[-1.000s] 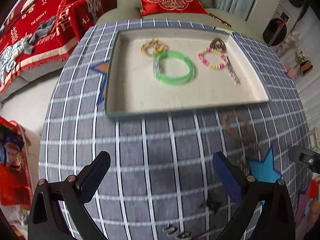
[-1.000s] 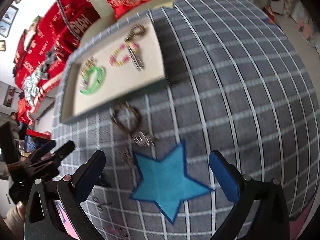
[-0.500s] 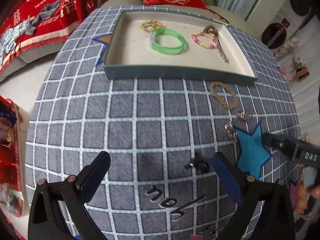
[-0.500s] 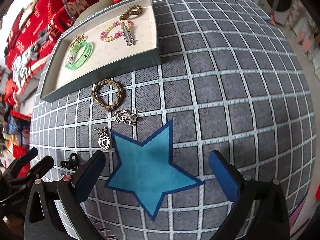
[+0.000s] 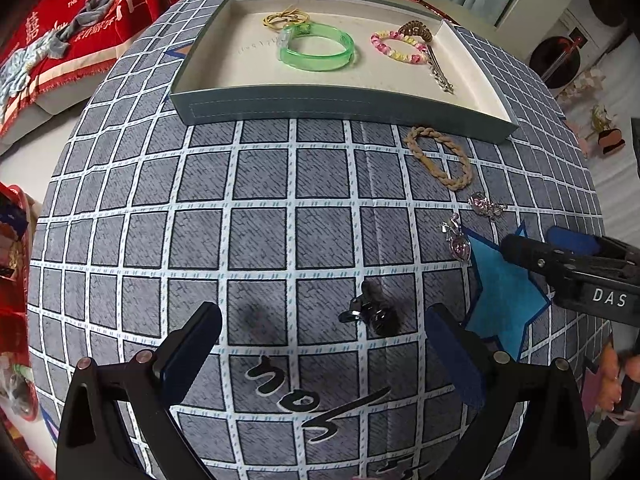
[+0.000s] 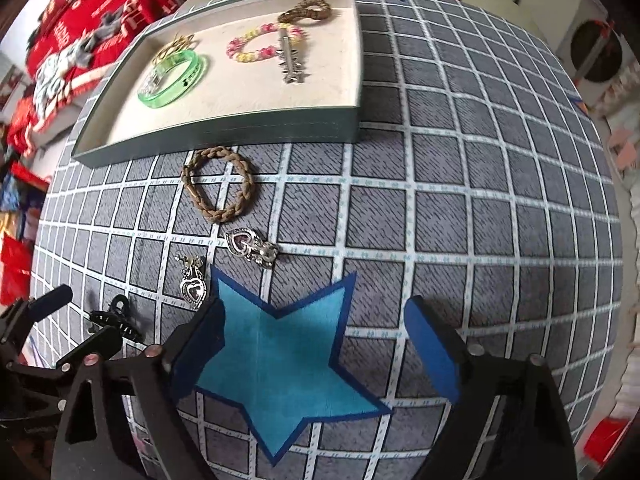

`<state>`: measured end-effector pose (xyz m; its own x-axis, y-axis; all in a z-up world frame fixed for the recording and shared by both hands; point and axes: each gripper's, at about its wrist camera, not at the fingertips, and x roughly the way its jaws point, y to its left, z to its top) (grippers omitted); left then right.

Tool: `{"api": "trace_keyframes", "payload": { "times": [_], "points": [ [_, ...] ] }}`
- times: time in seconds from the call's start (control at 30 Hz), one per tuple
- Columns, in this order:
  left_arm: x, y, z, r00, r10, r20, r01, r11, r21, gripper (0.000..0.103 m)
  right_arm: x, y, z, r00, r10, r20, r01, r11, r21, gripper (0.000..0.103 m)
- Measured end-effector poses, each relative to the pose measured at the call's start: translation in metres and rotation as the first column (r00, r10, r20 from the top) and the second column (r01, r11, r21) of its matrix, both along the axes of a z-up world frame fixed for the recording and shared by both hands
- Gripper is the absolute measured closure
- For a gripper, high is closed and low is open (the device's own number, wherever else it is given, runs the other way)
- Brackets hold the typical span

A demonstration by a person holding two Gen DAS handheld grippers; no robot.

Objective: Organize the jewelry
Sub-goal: 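Move both tools back to the jewelry beside the tray, then grasp the black claw clip with the left tool while the right tool grasps a small silver charm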

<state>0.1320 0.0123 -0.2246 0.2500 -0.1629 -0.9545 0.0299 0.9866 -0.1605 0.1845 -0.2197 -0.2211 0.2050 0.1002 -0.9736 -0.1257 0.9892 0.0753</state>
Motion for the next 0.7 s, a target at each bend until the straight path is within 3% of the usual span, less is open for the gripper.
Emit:
{"api": "trace_keyframes", "payload": {
  "times": [0.37, 0.43, 0.53, 0.7],
  "points": [
    [0.016, -0.024, -0.016, 1.0, 0.01, -0.006, -0.009, 1.0, 0.026, 0.002, 0.018, 0.035, -0.006, 0.989, 0.149, 0.025, -0.147, 0.987, -0.065, 0.035],
    [0.016, -0.026, -0.018, 1.0, 0.006, -0.008, -0.005, 1.0, 0.029, 0.009, 0.021, 0.044, -0.008, 0.983, 0.178, 0.036, -0.174, 0.98, -0.1, 0.038],
    [0.017, -0.033, -0.021, 1.0, -0.005, -0.002, 0.006, 0.999, 0.033, 0.01, 0.026, 0.055, -0.01, 0.979, 0.202, 0.04, -0.196, 0.974, -0.115, 0.044],
    [0.015, -0.048, -0.022, 0.999, -0.035, 0.015, 0.034, 0.998, 0.049, 0.032, 0.031, 0.067, -0.01, 0.976, 0.212, 0.041, -0.206, 0.971, -0.117, 0.06]
  ]
}}
